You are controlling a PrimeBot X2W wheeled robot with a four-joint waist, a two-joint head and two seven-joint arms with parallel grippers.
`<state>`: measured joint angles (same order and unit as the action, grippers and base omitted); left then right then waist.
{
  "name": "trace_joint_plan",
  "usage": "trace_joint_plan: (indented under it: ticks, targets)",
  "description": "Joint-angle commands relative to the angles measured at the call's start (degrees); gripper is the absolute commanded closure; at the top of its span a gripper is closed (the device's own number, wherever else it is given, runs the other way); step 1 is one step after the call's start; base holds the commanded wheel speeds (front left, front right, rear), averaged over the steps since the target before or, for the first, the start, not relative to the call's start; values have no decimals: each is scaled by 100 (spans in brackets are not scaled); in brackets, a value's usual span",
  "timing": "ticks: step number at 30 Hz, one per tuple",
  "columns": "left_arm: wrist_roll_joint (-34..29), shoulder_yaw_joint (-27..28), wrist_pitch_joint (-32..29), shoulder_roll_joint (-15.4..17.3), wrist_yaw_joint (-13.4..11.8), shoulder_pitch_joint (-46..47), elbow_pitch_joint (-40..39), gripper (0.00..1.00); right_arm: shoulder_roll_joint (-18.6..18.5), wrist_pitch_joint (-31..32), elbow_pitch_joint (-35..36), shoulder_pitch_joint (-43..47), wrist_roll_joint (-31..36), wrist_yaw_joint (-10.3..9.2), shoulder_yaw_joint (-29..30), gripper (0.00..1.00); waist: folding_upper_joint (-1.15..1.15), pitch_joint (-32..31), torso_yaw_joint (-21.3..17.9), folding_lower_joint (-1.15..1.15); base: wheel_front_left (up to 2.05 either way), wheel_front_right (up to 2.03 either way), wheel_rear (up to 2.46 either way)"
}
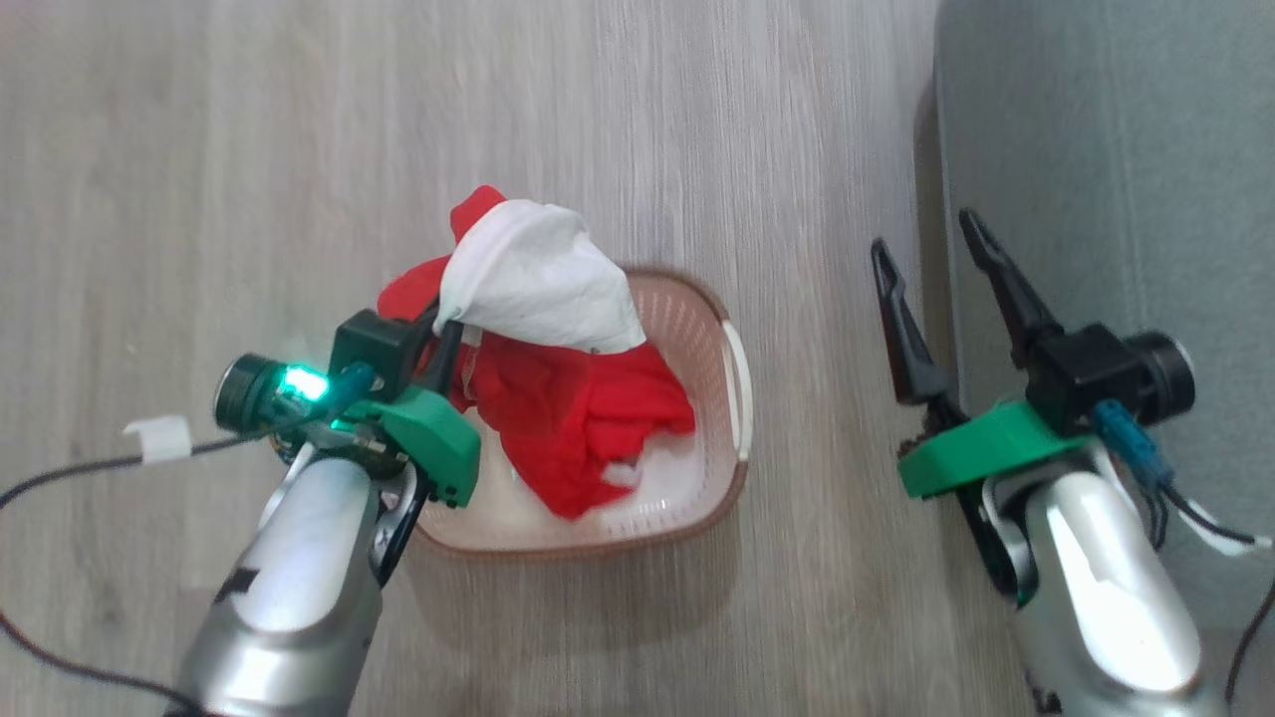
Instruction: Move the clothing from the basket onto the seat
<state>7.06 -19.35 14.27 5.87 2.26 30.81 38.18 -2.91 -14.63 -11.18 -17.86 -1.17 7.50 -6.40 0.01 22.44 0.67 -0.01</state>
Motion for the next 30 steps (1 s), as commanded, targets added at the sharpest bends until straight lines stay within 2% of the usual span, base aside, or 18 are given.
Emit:
trace_joint_plan:
  ticks: [1, 15, 30]
  targets:
    - [-8, 304, 73, 124, -33, -124, -454, 100, 3, -37, 118, 146, -77, -1, -112, 0, -1, -606, 168, 1, 0, 0, 0]
    - [-140, 840, 73, 4, 21, -742, -1914, 100, 3, -37, 238, 738, -243, -1, -188, 0, -1, -1447, 290, 1, 0, 0, 0]
    - [-16, 1163, 73, -238, 263, -859, -3376, 100, 3, -37, 532, 996, -334, -1, -474, 0, -1, -1639, 366, 1, 0, 0, 0]
